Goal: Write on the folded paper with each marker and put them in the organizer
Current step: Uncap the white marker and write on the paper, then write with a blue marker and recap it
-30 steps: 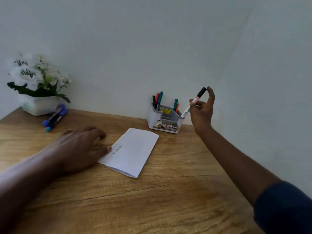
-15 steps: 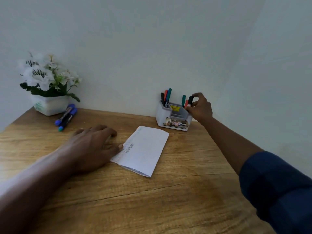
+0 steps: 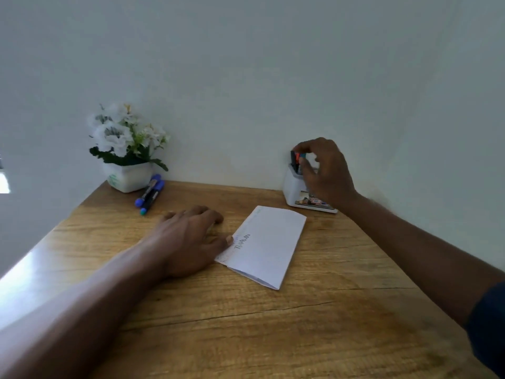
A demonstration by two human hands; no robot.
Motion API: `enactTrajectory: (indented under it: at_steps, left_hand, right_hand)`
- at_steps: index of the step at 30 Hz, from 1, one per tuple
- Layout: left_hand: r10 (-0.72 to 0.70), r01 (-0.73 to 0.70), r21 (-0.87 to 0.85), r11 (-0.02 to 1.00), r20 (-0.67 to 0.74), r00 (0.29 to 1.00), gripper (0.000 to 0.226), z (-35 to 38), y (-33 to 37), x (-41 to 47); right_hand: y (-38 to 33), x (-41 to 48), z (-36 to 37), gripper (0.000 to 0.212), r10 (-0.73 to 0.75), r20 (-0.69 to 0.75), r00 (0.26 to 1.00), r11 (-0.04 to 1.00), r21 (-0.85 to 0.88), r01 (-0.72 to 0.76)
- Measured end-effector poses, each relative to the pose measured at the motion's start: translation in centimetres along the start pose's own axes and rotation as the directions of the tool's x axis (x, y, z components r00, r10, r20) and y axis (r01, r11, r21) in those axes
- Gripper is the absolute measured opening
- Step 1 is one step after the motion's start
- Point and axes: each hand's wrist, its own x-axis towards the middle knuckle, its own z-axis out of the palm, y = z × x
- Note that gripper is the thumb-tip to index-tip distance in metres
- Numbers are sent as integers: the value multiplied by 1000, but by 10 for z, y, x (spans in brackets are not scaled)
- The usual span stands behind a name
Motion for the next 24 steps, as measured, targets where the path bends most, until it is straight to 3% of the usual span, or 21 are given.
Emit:
enactTrajectory:
  at_steps: [4, 7, 10, 12, 16, 21, 24]
  left_hand:
    - [-2, 2, -8, 1000, 15, 1000, 60, -1, -2, -1]
    - [-4, 5, -32, 999, 30, 1000, 58, -2, -2, 0]
    - [7, -6, -47, 999, 25, 1000, 55, -2, -3, 0]
    - [25, -24, -37, 999, 21, 999, 55, -1, -3, 0]
    - [15, -15, -13, 1000, 4, 1000, 56, 0, -3, 3]
    - [16, -17, -39, 999, -30, 999, 57, 5, -6, 2]
    - [19, -21, -43, 999, -50, 999, 56, 6, -8, 4]
  right_hand:
    - [-39, 22, 36, 20, -297, 297, 907, 952, 18, 306]
    - [-66, 39, 73, 26, -359, 483, 799, 917, 21, 399]
    - [-89, 56, 109, 29, -397, 560, 727, 897, 70, 437]
    - [-101, 64, 128, 31, -397, 583, 709, 910, 146, 389]
    - [-123, 77, 160, 34, -329, 626, 707, 915, 396, 76]
    - [-140, 87, 189, 30, -361, 702, 614, 881, 472, -22]
    - [-142, 86, 202, 21, -317, 730, 605, 831, 521, -194]
